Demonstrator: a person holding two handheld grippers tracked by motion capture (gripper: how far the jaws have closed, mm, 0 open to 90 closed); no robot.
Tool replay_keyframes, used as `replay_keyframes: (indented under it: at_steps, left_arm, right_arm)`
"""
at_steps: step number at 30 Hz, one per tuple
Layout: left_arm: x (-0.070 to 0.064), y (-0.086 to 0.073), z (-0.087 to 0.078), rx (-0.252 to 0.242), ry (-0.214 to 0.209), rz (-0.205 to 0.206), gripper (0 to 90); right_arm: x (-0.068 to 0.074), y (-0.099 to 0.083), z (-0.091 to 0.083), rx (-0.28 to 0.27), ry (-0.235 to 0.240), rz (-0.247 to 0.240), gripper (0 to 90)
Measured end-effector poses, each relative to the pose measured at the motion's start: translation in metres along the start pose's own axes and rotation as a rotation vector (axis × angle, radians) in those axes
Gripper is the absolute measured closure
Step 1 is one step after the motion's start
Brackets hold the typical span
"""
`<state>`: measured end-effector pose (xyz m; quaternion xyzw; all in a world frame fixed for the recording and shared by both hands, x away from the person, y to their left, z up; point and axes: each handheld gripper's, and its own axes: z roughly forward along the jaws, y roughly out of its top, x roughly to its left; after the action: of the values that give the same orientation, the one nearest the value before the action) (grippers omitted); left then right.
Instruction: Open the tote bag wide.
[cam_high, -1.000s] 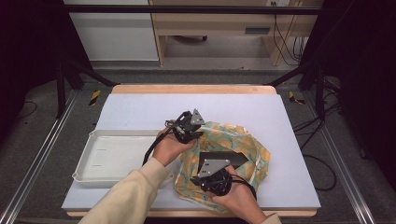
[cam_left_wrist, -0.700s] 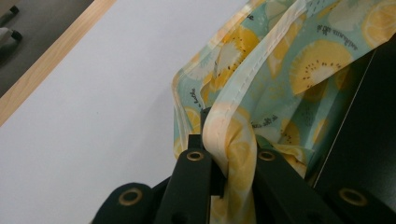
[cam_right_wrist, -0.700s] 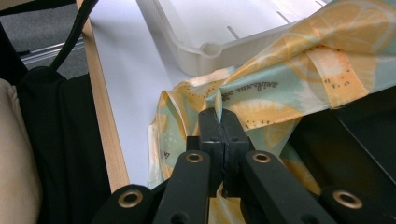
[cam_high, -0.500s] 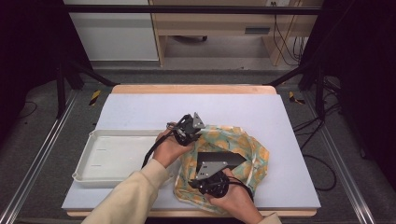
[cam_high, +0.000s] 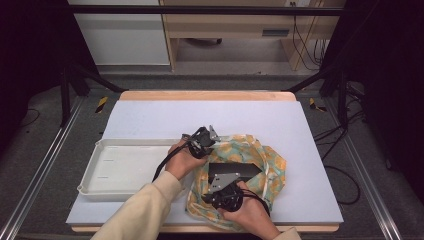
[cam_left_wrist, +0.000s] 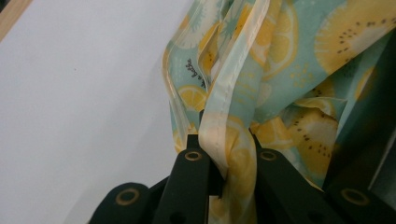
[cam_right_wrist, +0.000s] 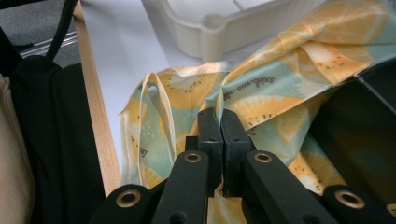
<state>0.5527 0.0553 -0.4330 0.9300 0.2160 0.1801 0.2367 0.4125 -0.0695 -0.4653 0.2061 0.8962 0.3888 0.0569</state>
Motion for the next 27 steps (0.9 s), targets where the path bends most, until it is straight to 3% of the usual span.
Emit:
replay_keyframes:
  at_steps: [2,7,8,9,11,12,15,16,20,27]
  left_arm:
    - [0.000,0.000,0.002,0.019,-0.003,0.006,88.0]
    - [-0.002,0.000,0.000,0.008,-0.007,0.013,85.9]
    - [-0.002,0.000,-0.002,-0.009,0.003,0.007,79.8]
    - [-0.002,-0.002,-0.005,-0.036,0.007,-0.001,79.8]
    - [-0.001,-0.004,-0.014,-0.079,0.018,-0.020,70.8]
    - [-0.001,-0.007,-0.023,-0.131,0.023,-0.040,62.5]
    - [0.000,-0.009,-0.033,-0.172,0.020,-0.046,56.2]
    - [0.001,-0.010,-0.039,-0.192,0.015,-0.056,49.7]
    - [-0.001,-0.011,-0.050,-0.247,-0.004,-0.081,44.3]
    - [-0.010,-0.013,-0.071,-0.317,0.000,-0.076,40.1]
  right_arm:
    - [0.000,-0.001,0.002,0.015,0.002,0.000,88.7]
    - [0.000,-0.003,0.003,0.024,-0.003,0.006,83.6]
    - [0.001,-0.002,-0.001,0.013,-0.019,0.007,75.4]
    - [0.001,-0.002,-0.001,0.013,-0.019,0.007,75.4]
    - [0.002,-0.002,-0.008,-0.005,-0.043,0.005,64.8]
    - [0.003,-0.001,-0.017,-0.021,-0.080,-0.001,54.0]
    - [0.003,0.000,-0.027,-0.037,-0.104,0.009,48.3]
    - [0.001,0.000,-0.036,-0.047,-0.134,0.023,43.0]
    - [0.000,-0.001,-0.044,-0.046,-0.156,0.033,37.8]
    - [-0.004,-0.006,-0.068,-0.068,-0.203,0.046,33.5]
